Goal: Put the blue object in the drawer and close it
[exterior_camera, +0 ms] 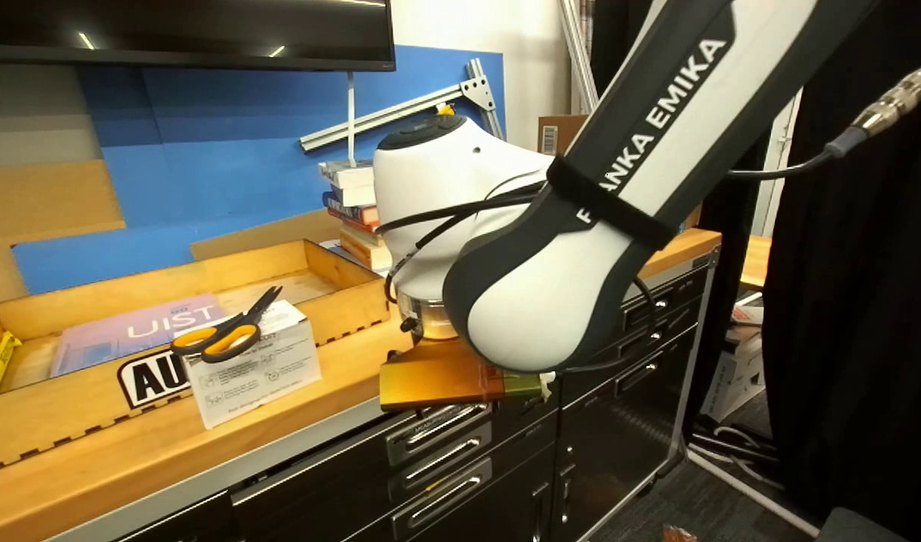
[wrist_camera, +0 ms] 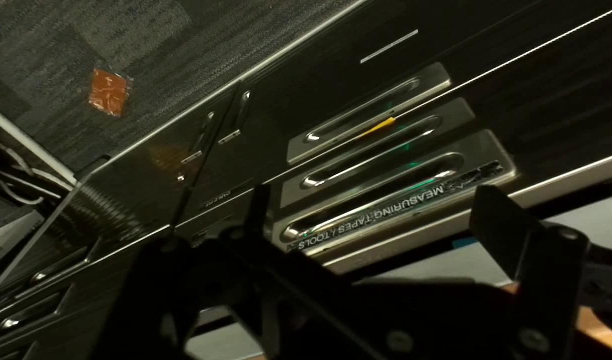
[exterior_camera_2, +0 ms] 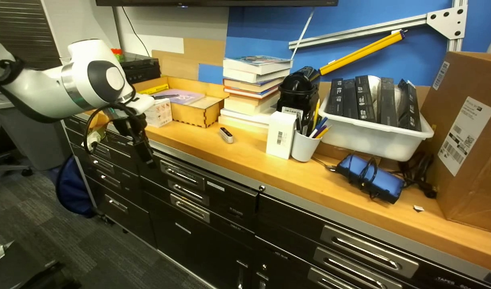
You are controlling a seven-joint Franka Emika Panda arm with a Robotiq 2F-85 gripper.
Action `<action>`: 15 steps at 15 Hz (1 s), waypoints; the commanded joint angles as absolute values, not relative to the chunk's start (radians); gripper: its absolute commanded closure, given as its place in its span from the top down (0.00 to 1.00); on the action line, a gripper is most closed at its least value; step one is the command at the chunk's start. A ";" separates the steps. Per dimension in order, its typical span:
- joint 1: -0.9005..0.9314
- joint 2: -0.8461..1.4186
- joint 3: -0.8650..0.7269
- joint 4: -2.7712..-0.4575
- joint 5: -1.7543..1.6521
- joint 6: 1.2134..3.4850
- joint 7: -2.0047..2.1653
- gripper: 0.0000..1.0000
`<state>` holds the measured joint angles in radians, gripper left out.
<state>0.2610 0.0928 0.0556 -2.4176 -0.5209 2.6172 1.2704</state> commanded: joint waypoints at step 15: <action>0.384 0.499 0.019 -2.022 -0.763 2.559 1.346 1.00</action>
<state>0.3402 0.4375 0.0579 -2.1150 -0.7269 2.5840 1.3267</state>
